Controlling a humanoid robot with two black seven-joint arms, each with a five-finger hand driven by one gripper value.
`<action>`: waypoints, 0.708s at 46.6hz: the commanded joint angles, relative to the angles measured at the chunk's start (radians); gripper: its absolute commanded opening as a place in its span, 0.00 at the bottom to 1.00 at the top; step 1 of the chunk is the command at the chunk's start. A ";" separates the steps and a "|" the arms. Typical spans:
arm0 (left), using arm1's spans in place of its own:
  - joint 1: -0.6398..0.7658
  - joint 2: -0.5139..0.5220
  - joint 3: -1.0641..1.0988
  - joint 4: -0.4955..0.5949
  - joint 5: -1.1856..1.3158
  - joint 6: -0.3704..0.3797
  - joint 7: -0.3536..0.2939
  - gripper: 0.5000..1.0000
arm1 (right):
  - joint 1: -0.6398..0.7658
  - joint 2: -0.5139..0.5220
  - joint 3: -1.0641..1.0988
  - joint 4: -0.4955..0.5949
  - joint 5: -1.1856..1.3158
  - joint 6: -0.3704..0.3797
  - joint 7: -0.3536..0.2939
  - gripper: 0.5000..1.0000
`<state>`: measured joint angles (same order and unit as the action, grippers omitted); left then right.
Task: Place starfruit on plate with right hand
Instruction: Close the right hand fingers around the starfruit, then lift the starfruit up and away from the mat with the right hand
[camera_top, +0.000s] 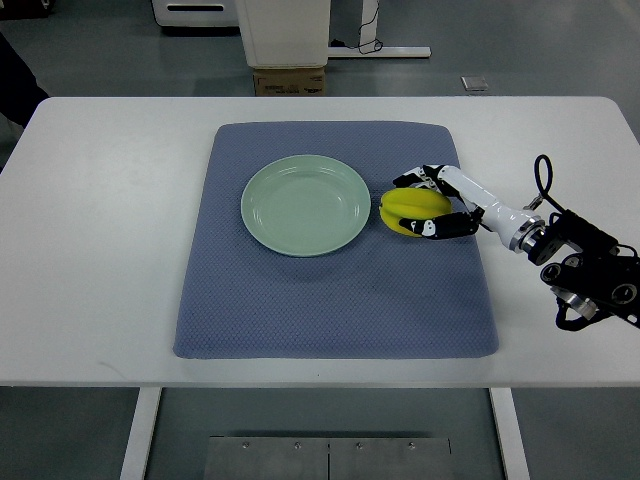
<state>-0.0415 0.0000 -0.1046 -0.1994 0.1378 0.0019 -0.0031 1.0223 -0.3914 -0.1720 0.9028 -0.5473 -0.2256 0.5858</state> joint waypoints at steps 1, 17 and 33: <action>0.000 0.000 0.000 0.000 0.000 0.000 0.000 1.00 | 0.016 -0.023 0.000 0.002 0.009 0.003 0.003 0.00; 0.000 0.000 -0.001 0.000 0.000 0.001 0.000 1.00 | 0.127 -0.135 0.014 0.005 0.055 0.103 0.017 0.00; 0.000 0.000 0.000 0.000 -0.001 0.000 0.000 1.00 | 0.186 -0.184 0.031 -0.001 0.058 0.167 0.014 0.00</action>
<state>-0.0413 0.0000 -0.1051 -0.1994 0.1377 0.0026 -0.0030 1.2074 -0.5764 -0.1415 0.9009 -0.4893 -0.0582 0.6029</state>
